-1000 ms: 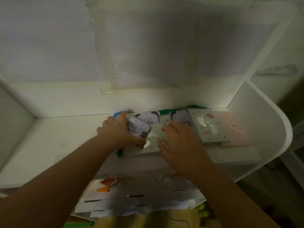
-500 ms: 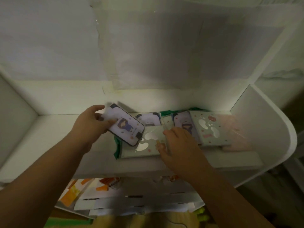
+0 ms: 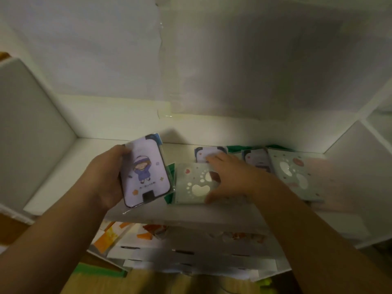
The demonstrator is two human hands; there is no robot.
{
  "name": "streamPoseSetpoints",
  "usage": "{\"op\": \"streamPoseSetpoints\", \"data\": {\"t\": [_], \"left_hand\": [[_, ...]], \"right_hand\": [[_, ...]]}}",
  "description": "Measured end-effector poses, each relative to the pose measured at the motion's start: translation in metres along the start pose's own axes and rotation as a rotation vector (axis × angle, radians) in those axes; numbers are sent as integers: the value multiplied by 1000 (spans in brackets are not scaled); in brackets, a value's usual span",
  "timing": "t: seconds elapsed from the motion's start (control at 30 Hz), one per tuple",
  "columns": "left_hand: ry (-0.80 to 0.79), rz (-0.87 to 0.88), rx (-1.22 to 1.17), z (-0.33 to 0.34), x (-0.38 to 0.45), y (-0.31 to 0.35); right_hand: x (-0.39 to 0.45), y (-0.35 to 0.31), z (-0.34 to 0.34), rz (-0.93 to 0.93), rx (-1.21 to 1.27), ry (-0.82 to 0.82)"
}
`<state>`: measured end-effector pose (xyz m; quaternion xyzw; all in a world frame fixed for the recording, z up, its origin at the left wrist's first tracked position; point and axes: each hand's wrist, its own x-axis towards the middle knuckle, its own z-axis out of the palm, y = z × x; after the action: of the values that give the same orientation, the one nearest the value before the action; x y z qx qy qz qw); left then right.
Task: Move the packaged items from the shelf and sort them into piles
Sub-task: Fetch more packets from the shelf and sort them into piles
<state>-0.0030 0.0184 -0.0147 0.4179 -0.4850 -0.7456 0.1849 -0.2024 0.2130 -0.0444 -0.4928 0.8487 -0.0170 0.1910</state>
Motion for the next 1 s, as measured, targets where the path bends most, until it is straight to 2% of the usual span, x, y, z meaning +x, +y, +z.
{"op": "streamPoseSetpoints", "data": {"t": [0.1, 0.23, 0.33, 0.5, 0.63, 0.8, 0.9, 1.0], "left_hand": [[-79, 11, 37, -1, -4, 2], [-53, 35, 54, -2, -9, 7], [-67, 50, 73, -3, -12, 7], [64, 177, 133, -5, -14, 6], [102, 195, 175, -8, -16, 14], [-17, 262, 197, -2, -27, 19], [36, 272, 193, -1, -31, 19], [139, 273, 228, 1, -33, 19]], "right_hand": [[6, -5, -3, 13, 12, 60], [3, -7, -10, -15, 217, 191], [-5, -5, -17, 71, 191, 207], [-20, 2, -20, 135, 301, 186], [-33, -2, -10, 165, 503, 193], [-40, -15, 5, 235, 943, 330], [-41, -25, 9, 195, 1020, 483], [-41, -35, 9, 147, 1145, 549]]}}
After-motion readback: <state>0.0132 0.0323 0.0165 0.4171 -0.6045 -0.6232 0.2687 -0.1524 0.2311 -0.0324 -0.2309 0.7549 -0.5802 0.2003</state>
